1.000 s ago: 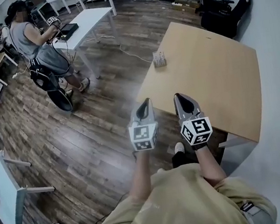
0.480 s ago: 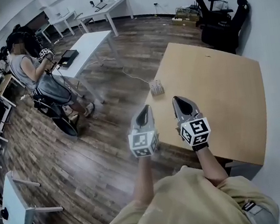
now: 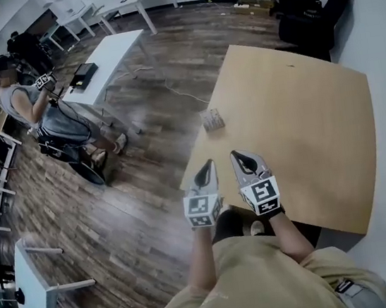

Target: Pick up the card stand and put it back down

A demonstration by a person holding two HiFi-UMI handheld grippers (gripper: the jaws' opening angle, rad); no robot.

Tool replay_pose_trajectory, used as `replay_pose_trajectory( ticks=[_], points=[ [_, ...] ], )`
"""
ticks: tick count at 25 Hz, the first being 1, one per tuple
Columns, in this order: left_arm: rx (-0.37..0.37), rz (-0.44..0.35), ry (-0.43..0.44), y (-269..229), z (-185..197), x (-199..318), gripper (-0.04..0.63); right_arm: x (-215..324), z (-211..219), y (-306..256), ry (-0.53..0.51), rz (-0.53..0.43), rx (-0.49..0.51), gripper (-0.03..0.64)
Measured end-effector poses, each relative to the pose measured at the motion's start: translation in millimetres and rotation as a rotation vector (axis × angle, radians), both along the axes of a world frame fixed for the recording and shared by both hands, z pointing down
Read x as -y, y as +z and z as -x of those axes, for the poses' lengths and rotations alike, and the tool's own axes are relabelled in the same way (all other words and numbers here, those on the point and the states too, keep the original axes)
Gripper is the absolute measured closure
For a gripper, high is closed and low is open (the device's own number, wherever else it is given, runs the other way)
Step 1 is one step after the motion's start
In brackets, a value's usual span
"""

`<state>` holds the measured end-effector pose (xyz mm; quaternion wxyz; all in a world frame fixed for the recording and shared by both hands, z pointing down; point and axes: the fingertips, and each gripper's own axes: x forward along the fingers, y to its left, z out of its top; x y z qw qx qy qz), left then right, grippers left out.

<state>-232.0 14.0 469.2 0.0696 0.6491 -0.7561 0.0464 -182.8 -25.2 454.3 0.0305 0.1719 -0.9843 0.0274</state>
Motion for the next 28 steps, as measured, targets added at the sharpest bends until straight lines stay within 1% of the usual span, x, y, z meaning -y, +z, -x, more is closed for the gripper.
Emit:
replay_pose_trajectory(
  ticks=[2,7,11,14,19,22,25,28],
  points=[
    [-0.046,0.01,0.016,18,14,12,0.594,13,11,19,0.012,0.054,-0.012,0.614],
    [-0.072,0.056,0.04,51,60,37,0.566,53,40,58,0.063,0.155,-0.055,0.614],
    [-0.096,0.101,0.047,71,97,61,0.555,86,60,74,0.096,0.189,-0.091,0.614],
    [-0.098,0.146,0.062,96,124,77,0.525,106,76,92,0.111,0.213,-0.123,0.614],
    [-0.134,0.202,0.08,133,162,96,0.506,121,99,126,0.114,0.262,-0.194,0.614],
    [-0.156,0.209,0.13,152,181,112,0.494,131,114,147,0.111,0.282,-0.217,0.614],
    [-0.183,0.222,0.182,168,189,122,0.479,135,115,170,0.126,0.315,-0.244,0.614],
    [-0.165,0.245,0.235,183,205,136,0.463,142,120,186,0.149,0.336,-0.266,0.614]
  ],
)
